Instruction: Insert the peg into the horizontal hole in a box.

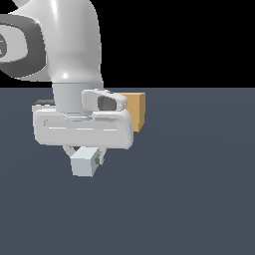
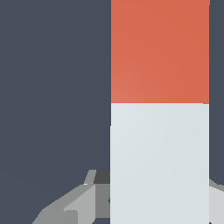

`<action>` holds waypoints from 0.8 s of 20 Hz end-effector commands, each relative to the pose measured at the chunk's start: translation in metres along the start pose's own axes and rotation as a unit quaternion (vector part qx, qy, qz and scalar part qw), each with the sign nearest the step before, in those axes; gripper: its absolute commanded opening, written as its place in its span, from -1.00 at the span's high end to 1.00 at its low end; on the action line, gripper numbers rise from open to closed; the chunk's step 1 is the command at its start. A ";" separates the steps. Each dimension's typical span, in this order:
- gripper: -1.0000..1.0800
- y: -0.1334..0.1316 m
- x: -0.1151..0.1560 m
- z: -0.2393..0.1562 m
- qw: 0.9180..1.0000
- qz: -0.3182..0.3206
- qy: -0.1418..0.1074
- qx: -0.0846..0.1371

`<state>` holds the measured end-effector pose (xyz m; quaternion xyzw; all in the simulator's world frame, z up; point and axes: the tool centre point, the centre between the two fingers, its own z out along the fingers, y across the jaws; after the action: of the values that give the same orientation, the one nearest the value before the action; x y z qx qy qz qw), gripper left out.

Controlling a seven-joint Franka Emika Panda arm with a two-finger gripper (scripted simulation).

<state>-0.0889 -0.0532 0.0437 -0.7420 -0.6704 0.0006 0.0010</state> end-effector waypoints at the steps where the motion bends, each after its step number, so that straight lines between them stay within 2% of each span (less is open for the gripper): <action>1: 1.00 -0.002 0.022 -0.005 1.000 0.012 0.000 -0.001; 11: 1.00 -0.005 0.107 -0.021 0.998 0.056 0.000 -0.001; 16: 1.00 -0.004 0.140 -0.028 0.997 0.073 0.000 -0.001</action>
<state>-0.0805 0.0774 0.0683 -0.7855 -0.6189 0.0010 0.0006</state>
